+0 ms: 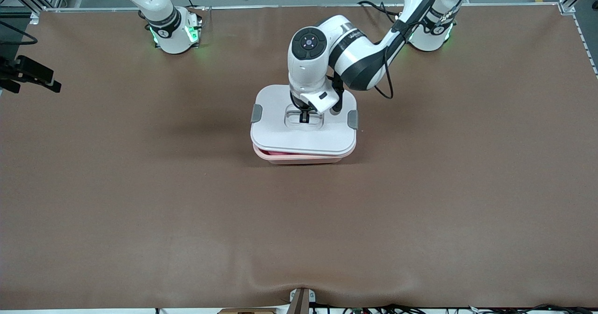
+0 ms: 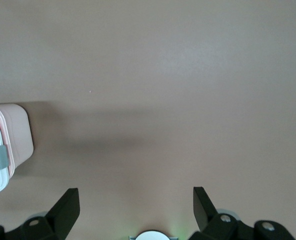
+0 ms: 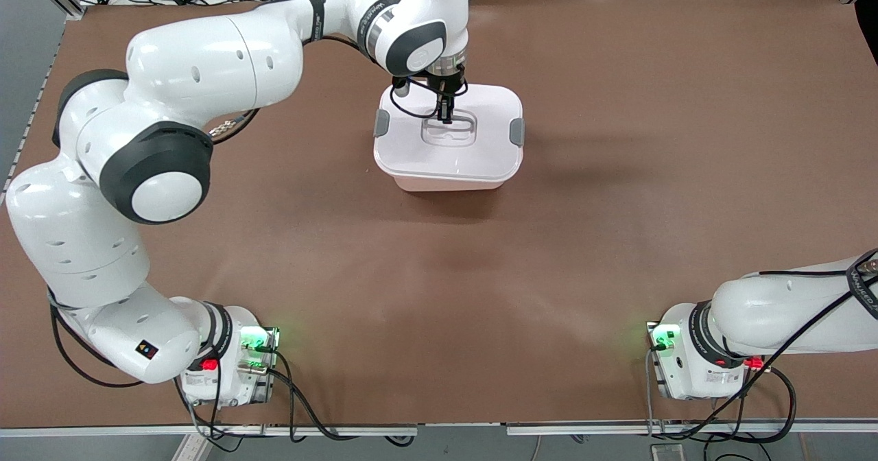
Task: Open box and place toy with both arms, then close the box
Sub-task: 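Carry the lid over the box and lower it with the left gripper, then press the lid down onto the box with the left gripper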
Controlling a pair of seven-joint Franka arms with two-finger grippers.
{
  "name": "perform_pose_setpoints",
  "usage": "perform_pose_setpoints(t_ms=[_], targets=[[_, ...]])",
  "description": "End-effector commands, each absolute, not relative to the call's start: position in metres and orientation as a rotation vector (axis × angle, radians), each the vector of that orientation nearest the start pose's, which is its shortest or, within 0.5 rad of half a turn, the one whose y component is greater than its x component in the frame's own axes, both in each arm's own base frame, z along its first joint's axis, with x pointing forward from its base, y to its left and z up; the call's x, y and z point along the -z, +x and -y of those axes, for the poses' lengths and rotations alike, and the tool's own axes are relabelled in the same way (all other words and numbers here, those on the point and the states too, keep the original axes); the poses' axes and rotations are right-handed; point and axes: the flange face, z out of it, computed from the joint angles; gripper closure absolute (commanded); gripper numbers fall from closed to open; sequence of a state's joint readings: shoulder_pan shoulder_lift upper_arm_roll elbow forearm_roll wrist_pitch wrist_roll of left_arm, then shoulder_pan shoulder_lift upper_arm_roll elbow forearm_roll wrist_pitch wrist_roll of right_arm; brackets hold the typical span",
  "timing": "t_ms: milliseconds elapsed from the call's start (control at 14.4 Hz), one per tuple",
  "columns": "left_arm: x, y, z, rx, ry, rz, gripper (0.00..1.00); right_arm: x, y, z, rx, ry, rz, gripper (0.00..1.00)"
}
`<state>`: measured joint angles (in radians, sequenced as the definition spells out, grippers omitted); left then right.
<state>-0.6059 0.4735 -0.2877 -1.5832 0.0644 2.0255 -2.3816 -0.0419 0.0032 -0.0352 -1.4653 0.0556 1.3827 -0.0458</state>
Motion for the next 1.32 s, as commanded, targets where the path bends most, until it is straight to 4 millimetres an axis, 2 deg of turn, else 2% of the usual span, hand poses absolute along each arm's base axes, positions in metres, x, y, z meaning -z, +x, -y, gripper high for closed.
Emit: perform_pose_setpoints(t_ms=[0, 347, 624, 832, 1248], targets=[[-0.372, 0.452, 0.507, -0.064, -2.295, 2.142, 1.0, -0.661, 0.53, 0.031, -0.142, -3.064, -0.037, 0.0], [-0.362, 0.464, 0.509, -0.076, -2.305, 2.18, 1.0, -0.665, 0.529, 0.039, -0.128, -3.068, -0.058, 0.0], [-0.346, 0.463, 0.509, -0.081, -2.29, 2.172, 1.0, -0.667, 0.528, 0.05, -0.119, -3.065, -0.083, 0.0], [-0.354, 0.48, 0.496, -0.088, -2.241, 2.241, 1.0, -0.668, 0.527, 0.058, -0.115, -3.064, -0.102, 0.0], [-0.355, 0.476, 0.502, -0.088, -2.157, 2.327, 1.0, -0.667, 0.528, 0.054, -0.118, -3.062, -0.09, 0.0]])
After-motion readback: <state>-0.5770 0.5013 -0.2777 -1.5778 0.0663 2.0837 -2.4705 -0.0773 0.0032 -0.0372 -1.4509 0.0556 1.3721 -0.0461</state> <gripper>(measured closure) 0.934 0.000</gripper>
